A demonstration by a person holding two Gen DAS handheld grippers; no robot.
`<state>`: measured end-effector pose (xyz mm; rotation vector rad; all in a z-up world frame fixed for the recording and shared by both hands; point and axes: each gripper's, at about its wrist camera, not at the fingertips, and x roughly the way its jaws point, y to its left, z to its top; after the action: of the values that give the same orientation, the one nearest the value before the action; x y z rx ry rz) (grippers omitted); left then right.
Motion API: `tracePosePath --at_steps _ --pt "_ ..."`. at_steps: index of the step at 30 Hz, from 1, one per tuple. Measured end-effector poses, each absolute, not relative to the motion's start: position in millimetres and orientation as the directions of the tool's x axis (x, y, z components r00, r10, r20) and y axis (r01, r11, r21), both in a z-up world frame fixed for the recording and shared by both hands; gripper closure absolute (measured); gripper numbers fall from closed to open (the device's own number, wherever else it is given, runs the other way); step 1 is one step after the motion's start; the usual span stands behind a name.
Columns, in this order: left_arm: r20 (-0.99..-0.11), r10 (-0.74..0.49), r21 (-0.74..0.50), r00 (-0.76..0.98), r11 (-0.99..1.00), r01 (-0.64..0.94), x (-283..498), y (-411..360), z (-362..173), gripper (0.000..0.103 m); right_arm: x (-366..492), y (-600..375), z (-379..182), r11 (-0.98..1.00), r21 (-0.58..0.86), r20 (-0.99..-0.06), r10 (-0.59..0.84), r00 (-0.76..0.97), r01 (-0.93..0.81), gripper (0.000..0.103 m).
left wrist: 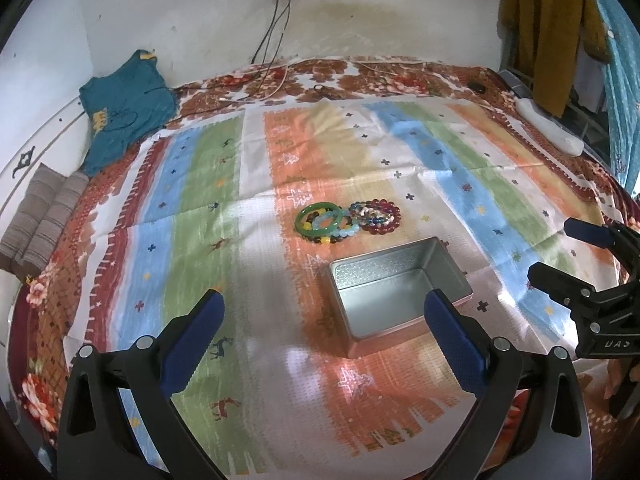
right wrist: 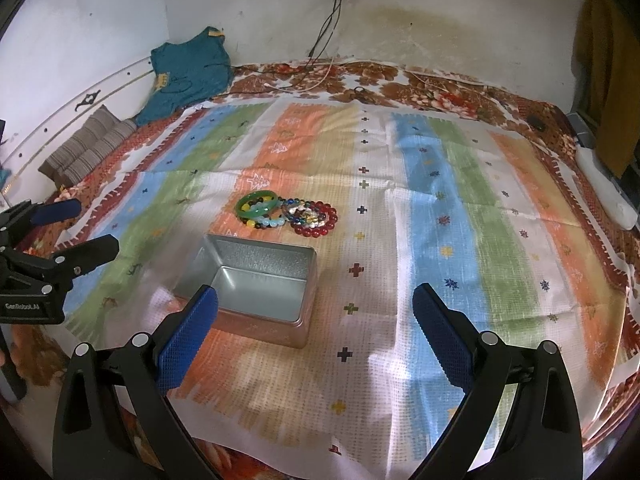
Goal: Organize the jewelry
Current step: 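Move both grippers toward the bracelet pile beside the silver tin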
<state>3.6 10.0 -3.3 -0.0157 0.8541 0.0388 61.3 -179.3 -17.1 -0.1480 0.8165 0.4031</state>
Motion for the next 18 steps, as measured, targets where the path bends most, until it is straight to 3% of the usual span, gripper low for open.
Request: tracePosePath --at_steps 18 --pt "-0.782 0.029 -0.007 0.623 0.998 -0.056 7.9 12.3 -8.2 0.006 63.4 -173.0 -23.7 0.920 -0.030 -0.750 0.238 0.617 -0.391 0.004"
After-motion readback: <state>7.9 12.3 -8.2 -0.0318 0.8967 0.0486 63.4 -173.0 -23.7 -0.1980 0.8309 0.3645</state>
